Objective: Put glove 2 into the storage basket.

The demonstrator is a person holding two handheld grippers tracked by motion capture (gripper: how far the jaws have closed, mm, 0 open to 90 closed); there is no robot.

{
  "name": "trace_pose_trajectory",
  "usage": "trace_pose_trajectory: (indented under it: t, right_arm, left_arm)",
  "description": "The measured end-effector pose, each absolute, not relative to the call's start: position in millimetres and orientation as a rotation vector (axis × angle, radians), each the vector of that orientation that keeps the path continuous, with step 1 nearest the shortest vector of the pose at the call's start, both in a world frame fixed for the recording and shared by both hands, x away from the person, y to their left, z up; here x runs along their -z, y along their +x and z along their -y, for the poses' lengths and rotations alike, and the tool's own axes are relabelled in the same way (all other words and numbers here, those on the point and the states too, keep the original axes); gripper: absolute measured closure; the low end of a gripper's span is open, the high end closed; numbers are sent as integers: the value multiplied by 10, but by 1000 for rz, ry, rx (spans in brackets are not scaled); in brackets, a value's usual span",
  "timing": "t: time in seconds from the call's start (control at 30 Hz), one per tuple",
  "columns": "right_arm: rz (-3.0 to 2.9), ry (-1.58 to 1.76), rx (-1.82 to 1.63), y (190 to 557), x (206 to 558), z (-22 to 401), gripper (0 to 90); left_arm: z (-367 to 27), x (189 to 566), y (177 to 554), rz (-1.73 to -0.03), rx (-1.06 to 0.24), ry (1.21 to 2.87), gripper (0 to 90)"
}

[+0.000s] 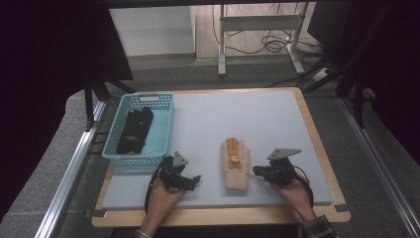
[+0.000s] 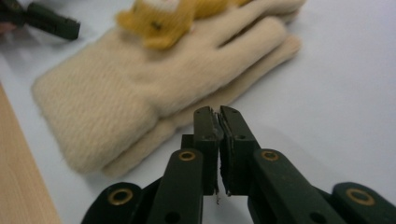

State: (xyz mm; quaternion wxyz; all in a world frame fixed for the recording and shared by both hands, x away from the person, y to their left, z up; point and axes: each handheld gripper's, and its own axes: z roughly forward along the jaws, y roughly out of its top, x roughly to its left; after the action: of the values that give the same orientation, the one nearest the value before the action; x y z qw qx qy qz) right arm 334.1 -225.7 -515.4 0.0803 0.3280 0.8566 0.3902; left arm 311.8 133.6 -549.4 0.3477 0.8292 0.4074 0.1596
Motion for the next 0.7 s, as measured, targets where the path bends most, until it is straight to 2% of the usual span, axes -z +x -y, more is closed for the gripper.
trace_pose_trajectory:
  t: [0.7]
  right_arm:
    - [-2640, 854, -1154, 3297, 5298, 1764, 886]
  left_arm:
    - [-1336, 5494, 3118, -1056, -413, 2150, 42]
